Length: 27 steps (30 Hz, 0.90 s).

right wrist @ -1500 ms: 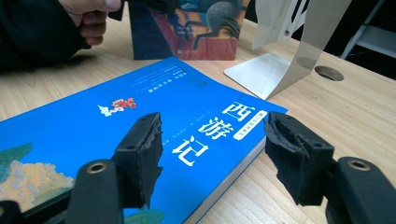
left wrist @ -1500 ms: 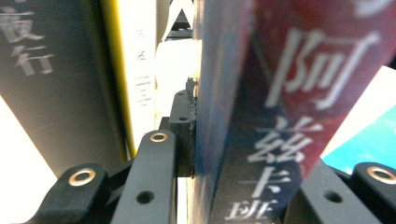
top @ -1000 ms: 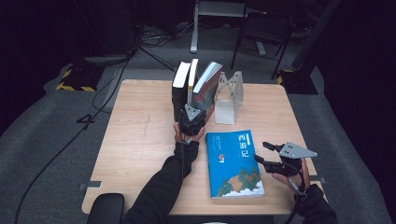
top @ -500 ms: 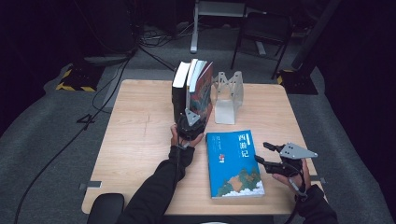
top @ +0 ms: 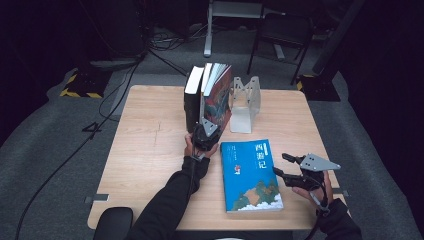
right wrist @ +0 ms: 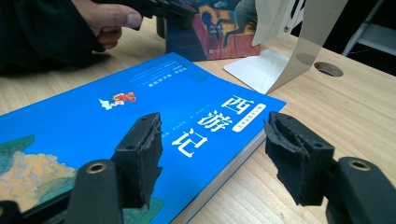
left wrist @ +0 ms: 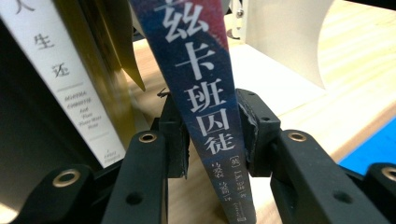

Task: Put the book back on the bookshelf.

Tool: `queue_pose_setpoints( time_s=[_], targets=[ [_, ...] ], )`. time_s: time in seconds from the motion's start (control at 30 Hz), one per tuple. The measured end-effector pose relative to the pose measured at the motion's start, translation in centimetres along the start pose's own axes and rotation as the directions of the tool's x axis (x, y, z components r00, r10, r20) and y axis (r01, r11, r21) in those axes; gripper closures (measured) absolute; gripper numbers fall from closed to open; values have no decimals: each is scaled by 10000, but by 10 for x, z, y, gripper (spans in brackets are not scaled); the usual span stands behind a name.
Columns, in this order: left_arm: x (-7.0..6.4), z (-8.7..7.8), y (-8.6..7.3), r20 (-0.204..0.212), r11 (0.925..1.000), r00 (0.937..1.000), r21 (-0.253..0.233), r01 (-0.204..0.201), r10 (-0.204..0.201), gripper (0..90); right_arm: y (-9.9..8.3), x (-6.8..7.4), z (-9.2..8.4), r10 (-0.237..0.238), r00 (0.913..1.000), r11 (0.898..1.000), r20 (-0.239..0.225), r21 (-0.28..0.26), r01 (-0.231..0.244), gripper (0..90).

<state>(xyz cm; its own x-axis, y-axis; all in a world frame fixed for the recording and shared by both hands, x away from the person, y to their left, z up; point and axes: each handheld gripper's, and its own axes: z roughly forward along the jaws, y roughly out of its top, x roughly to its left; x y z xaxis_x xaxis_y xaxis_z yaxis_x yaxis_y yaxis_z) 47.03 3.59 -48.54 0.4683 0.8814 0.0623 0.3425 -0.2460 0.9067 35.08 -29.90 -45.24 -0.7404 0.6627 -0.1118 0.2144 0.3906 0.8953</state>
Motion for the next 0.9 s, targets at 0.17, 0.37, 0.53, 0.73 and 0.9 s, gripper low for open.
queue_pose_setpoints(
  time_s=[0.17,0.37,0.53,0.73,0.9],
  targets=[
    [-3,11,6,-182,9999,9997,81,-138,140,673,0,-1,-1,8,10000,10000,11,-24,-8,367],
    [-3,22,12,-375,9997,9991,156,-181,187,673,0,0,1,-41,10000,10000,-5,44,41,368],
    [-2,30,17,-519,9996,9985,241,-151,164,671,0,-1,1,29,10000,10000,-12,-11,-29,368],
    [-4,36,21,-678,9984,9968,407,-392,419,669,1,-1,1,-10,10000,10000,16,-13,10,370],
    [-4,35,22,-654,9985,9973,448,-313,342,657,0,-1,0,-16,10000,10000,14,-7,16,369]
  ],
)
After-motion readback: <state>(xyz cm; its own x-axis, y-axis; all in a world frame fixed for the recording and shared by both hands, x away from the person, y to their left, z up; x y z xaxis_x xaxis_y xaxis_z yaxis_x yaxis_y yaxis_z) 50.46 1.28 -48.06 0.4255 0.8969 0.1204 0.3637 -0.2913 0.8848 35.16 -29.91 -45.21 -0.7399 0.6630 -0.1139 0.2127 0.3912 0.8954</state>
